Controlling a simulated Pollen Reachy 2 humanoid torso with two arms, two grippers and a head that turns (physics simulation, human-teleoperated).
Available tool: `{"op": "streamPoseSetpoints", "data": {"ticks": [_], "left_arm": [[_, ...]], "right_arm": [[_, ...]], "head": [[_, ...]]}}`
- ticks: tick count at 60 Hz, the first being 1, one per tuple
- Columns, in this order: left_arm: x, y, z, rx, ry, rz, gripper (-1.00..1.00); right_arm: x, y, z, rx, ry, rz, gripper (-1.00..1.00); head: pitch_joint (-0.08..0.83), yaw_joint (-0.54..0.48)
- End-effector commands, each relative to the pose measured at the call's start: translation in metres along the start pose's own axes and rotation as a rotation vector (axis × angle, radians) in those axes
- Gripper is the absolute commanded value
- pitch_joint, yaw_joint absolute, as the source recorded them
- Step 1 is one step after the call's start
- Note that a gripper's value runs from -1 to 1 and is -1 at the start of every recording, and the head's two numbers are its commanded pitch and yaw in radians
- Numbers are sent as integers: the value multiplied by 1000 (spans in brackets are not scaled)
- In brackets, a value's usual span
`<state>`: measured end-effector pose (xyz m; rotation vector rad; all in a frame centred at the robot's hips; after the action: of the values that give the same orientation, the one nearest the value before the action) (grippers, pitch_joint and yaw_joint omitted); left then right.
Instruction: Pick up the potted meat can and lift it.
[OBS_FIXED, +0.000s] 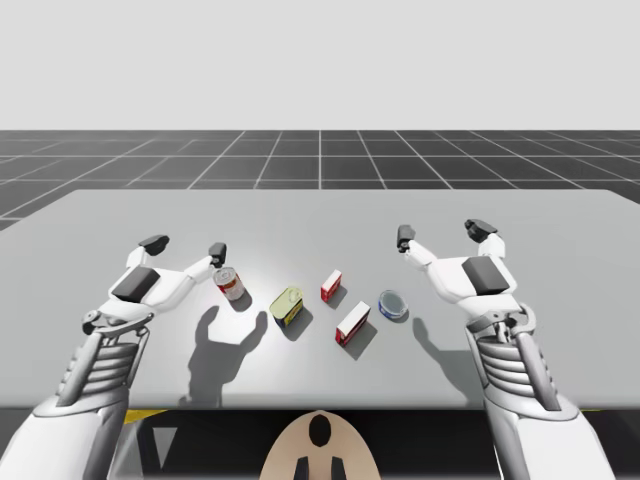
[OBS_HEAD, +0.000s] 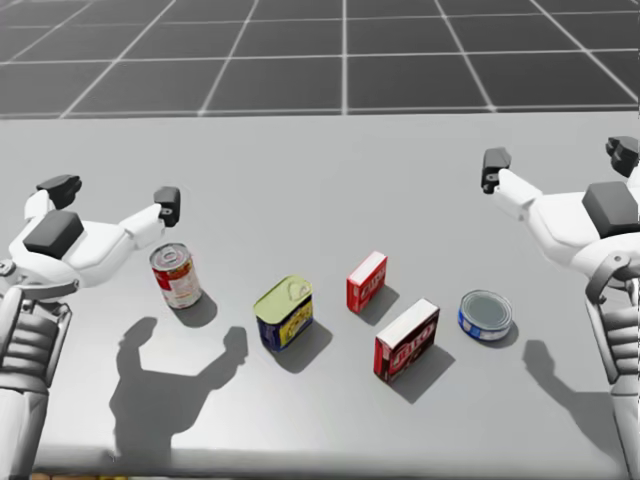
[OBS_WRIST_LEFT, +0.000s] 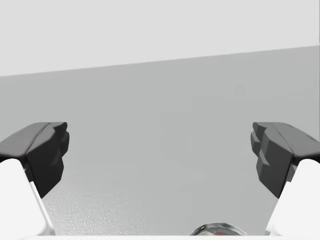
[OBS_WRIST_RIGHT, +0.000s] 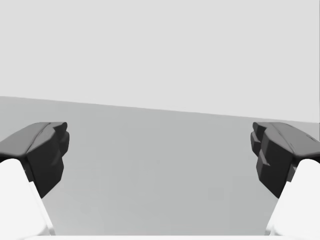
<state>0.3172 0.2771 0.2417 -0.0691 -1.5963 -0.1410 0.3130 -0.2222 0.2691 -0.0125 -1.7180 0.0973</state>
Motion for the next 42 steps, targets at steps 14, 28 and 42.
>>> {"op": "streamPoseSetpoints", "data": {"ticks": [14, 28, 42], "left_arm": [[1, -1, 1, -8, -6, 1, -1000], [13, -5, 10, -47, -20, 21, -1000], [41, -14, 45, -242, 67, 76, -1000]], "right_arm": [[1, -1, 0, -3, -1, 3, -1000], [-1, 0, 0, -4, 5, 8, -1000], [-3, 1, -2, -10, 10, 17, -1000]], "head": [[684, 130], [709, 140], [714, 140]]}}
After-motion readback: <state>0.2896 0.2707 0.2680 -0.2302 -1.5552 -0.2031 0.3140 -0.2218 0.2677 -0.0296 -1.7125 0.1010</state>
